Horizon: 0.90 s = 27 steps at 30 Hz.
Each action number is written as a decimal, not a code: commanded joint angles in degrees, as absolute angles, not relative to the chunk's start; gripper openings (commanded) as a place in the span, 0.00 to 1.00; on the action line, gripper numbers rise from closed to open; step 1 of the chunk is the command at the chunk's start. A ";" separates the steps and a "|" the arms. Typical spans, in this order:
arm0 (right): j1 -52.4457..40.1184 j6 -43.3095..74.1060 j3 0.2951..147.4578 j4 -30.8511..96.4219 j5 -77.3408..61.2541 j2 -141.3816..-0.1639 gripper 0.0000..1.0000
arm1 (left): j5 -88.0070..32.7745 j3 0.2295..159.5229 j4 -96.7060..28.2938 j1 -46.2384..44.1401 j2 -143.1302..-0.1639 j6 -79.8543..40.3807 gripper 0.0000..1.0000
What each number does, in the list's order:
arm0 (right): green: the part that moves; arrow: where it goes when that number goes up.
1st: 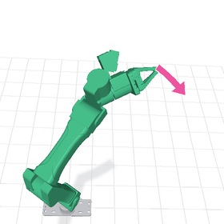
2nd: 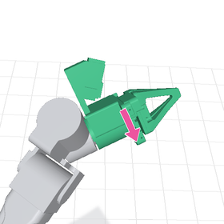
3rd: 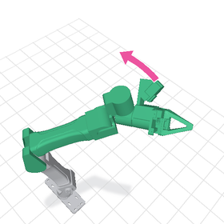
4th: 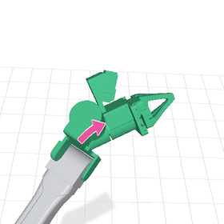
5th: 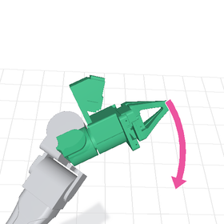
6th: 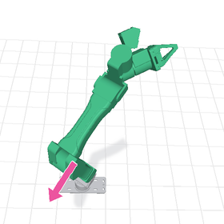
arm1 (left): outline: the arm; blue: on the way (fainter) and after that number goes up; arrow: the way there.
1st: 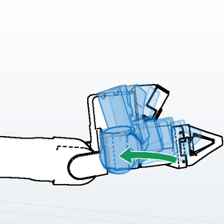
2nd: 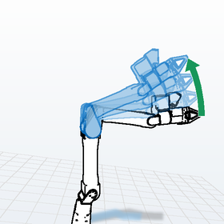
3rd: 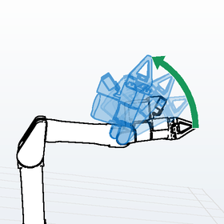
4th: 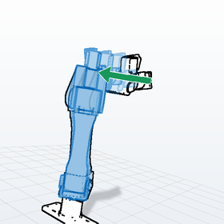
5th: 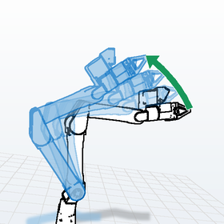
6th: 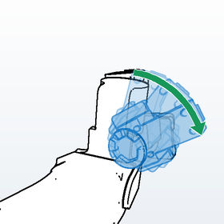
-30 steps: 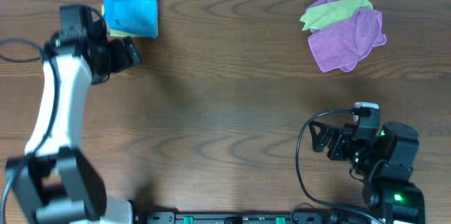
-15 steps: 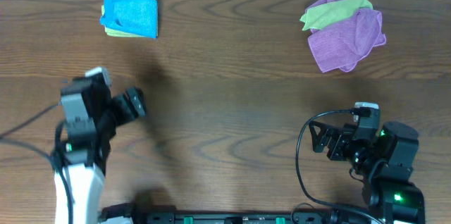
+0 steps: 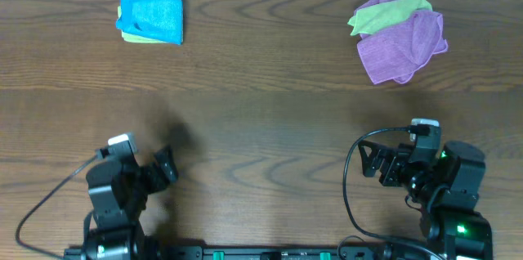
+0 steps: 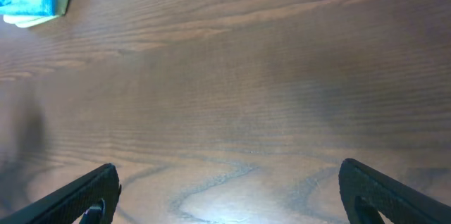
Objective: Fold the cloth
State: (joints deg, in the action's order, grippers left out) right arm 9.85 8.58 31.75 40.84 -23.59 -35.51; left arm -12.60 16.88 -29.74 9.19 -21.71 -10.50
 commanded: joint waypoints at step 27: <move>10.20 9.19 31.59 40.77 -24.21 -35.27 0.99 | -3.81 16.10 -51.46 2.92 -4.12 -0.75 0.95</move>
